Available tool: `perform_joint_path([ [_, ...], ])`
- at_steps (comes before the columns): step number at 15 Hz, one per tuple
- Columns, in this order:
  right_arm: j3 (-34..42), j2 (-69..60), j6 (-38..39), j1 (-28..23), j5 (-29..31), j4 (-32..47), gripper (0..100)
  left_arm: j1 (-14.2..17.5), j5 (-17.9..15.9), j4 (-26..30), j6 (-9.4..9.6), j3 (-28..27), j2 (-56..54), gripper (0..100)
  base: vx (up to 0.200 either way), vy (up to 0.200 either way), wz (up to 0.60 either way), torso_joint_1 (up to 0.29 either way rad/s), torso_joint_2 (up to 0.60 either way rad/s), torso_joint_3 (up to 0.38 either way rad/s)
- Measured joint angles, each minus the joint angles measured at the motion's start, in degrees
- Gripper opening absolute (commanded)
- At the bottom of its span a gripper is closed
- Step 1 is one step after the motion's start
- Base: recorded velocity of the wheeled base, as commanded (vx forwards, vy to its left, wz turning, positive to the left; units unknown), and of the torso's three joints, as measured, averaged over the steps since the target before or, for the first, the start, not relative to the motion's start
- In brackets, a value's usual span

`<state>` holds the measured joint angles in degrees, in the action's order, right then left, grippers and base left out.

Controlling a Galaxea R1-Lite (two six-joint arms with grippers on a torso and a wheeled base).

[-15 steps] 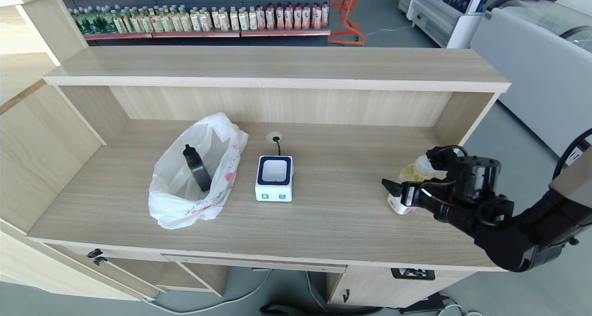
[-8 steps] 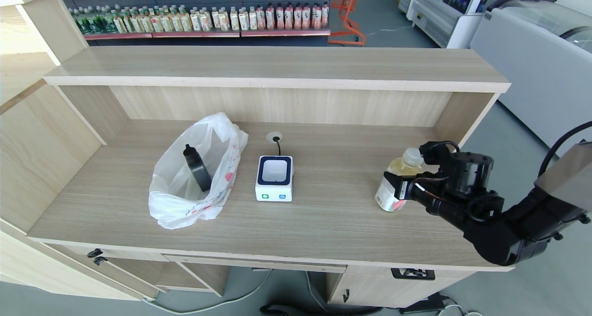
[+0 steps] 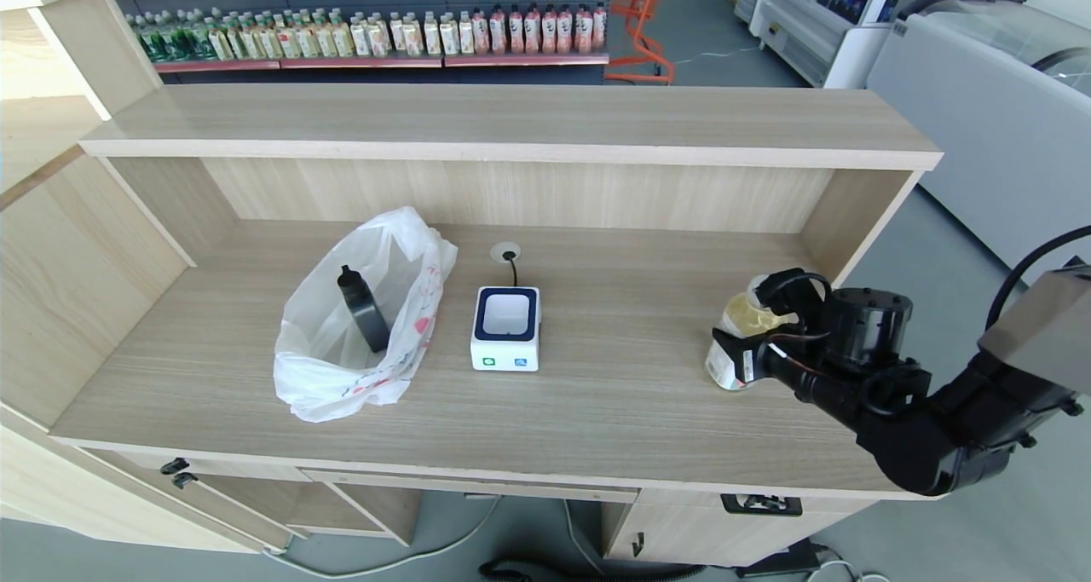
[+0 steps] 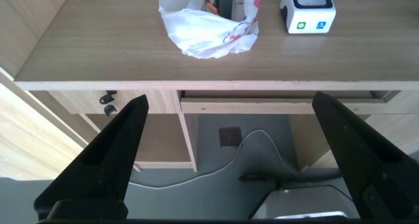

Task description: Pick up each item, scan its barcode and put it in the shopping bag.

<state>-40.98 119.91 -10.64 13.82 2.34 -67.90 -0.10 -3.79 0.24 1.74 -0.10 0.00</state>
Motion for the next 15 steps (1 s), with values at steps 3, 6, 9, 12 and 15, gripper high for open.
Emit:
perform_joint_path([
  [3, -1.77, -2.84, 8.07, -0.27, 0.78, 6.24, 0, 0.00, 0.00, 0.02, 0.00, 0.00, 0.00, 100, 0.000, 0.000, 0.00, 0.000, 0.00, 0.000],
  [6, -2.40, -9.92, 21.67, 1.35, -13.64, 14.56, 0, 0.00, 0.00, 0.02, -0.05, 0.00, 0.00, 100, 0.000, 0.000, 0.00, 0.000, 0.00, 0.000],
  [9, -0.61, -19.69, 28.73, 1.58, -37.32, 20.93, 0, 0.00, -0.01, 0.00, -0.05, 0.00, 0.00, 100, 0.000, 0.000, 0.00, 0.000, 0.00, 0.000],
  [12, 3.75, -27.88, 29.96, 3.04, -50.87, 22.53, 0, 0.00, 0.00, 0.02, 0.00, 0.00, 0.00, 100, 0.000, 0.000, 0.00, 0.000, 0.00, 0.000],
  [15, 5.32, -31.93, 29.83, 7.91, -51.82, 22.75, 0, 0.00, 0.00, 0.02, -0.05, 0.00, 0.00, 100, 0.000, 0.000, 0.00, 0.000, 0.00, 0.000],
])
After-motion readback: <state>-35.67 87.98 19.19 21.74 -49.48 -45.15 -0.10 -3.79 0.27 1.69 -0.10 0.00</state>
